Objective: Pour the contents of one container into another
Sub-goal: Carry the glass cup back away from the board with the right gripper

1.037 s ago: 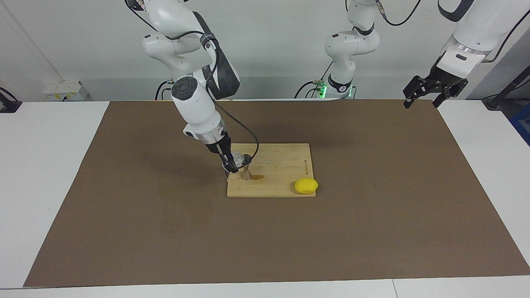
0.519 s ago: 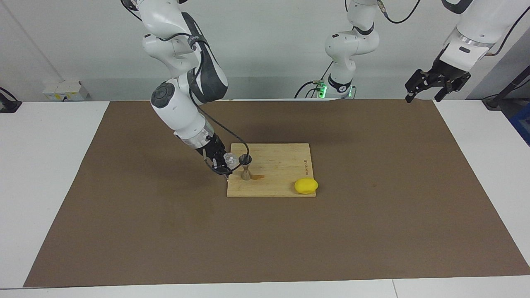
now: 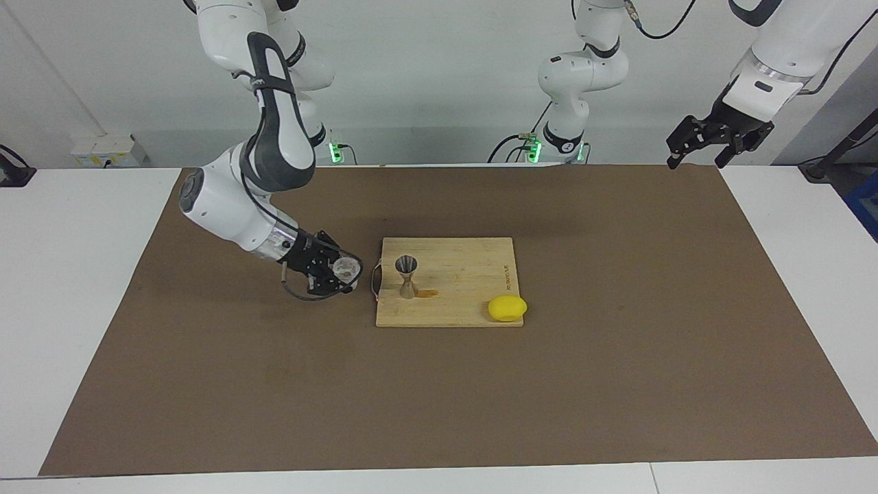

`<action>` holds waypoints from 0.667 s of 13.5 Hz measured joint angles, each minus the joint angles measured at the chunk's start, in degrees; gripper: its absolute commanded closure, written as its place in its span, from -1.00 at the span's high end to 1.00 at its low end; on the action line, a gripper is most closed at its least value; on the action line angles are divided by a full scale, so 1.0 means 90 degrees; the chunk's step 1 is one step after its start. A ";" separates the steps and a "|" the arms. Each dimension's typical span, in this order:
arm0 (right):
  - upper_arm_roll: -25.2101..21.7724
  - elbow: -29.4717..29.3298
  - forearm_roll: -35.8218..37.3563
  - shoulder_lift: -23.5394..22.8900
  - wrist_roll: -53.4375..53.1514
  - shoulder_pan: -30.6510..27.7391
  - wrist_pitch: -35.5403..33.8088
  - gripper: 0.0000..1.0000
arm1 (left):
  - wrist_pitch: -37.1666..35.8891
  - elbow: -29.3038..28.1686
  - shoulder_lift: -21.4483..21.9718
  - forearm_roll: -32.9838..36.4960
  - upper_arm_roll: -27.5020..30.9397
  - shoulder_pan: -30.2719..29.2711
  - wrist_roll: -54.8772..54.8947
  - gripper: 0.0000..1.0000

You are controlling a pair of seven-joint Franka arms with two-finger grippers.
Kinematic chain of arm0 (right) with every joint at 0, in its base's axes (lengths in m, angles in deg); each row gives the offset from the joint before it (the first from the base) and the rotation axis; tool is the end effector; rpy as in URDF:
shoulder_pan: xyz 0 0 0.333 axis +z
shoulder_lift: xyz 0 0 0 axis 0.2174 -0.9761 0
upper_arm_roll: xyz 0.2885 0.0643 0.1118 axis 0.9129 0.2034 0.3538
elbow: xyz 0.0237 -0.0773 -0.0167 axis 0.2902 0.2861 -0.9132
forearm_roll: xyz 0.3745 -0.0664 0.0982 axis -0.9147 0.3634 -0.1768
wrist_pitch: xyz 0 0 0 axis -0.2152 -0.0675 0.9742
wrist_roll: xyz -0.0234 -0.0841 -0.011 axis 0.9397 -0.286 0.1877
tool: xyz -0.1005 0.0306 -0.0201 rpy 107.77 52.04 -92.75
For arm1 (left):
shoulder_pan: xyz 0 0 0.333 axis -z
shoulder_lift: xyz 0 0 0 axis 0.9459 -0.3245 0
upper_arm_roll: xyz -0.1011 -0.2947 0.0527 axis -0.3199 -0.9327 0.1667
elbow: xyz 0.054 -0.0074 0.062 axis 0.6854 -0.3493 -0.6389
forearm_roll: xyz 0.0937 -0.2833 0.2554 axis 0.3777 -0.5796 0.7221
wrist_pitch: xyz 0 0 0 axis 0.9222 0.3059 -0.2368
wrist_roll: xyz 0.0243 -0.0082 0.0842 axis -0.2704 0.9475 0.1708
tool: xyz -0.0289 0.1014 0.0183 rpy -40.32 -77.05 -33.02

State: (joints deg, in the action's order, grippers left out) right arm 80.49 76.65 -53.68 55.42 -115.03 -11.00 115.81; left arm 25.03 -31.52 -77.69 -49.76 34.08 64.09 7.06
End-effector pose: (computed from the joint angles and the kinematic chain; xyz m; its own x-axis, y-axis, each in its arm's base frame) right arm 0.5991 0.0768 0.3631 0.0535 -0.8240 -0.5641 -0.9985 -0.0482 -0.0243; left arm 0.5276 -0.0002 0.6493 0.9985 -0.0210 -0.0506 -0.0192 -0.9991 0.0368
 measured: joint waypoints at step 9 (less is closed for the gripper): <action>0.0001 0.0117 -0.0056 -0.0739 0.1841 -0.1620 -0.0877 -1.00 | -0.0003 -0.0003 0.0011 0.0000 0.0000 0.0000 0.0000 1.00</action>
State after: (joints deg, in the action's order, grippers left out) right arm 80.50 77.70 -54.19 48.77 -98.46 -25.57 107.91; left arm 25.00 -31.55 -77.59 -49.76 34.08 64.09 7.06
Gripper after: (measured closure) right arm 0.489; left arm 0.000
